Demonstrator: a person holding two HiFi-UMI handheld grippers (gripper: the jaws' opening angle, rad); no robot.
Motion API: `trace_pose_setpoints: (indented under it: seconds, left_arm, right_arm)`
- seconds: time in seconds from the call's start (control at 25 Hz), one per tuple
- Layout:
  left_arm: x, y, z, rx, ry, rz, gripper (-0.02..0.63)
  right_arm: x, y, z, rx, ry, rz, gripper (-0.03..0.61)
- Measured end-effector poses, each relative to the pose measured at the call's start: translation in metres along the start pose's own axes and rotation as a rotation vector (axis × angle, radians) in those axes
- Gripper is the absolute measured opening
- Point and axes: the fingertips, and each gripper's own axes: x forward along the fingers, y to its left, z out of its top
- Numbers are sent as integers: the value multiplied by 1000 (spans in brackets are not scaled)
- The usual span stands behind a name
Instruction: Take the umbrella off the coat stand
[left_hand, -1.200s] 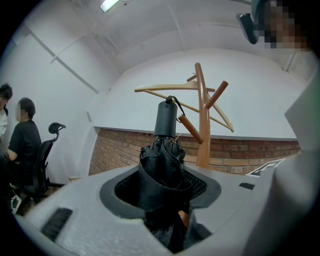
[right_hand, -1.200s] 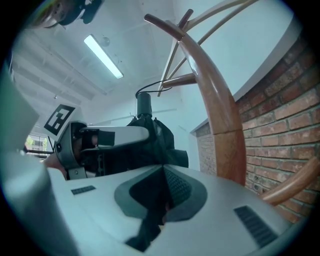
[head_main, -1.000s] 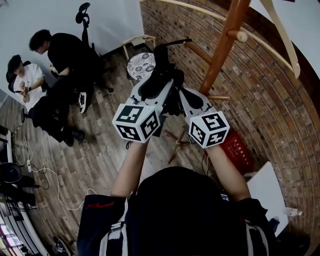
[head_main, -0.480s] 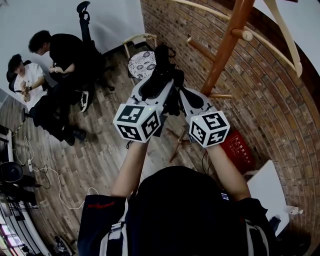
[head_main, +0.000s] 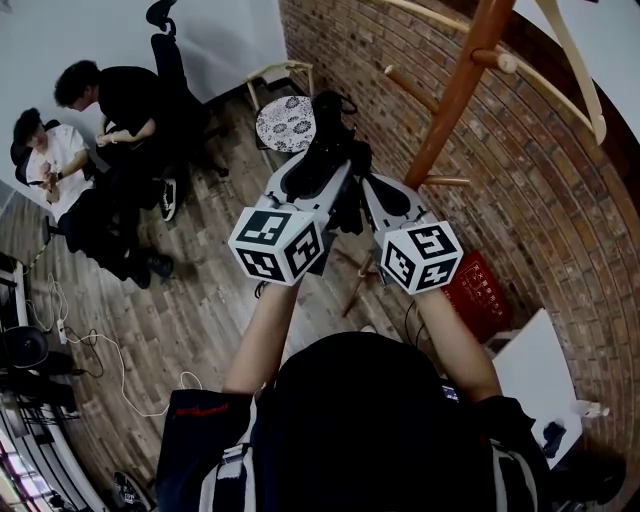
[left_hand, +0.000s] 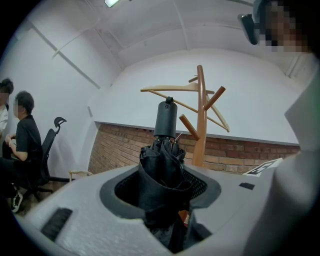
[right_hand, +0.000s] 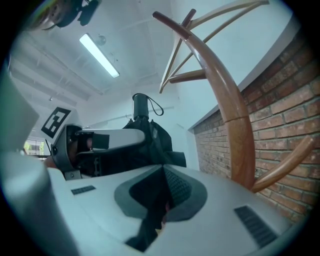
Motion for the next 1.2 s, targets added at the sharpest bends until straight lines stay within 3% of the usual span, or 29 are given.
trace_pose_setpoints:
  seconds: [0.72, 1.2]
  left_arm:
    - [-42, -18, -29, -35, 64, -62, 221]
    - [-75, -24, -57, -73, 90, -61, 221]
  right_arm:
    - [-35, 28, -16, 37, 10, -87, 28]
    - [-61, 47, -38, 42, 37, -119, 28]
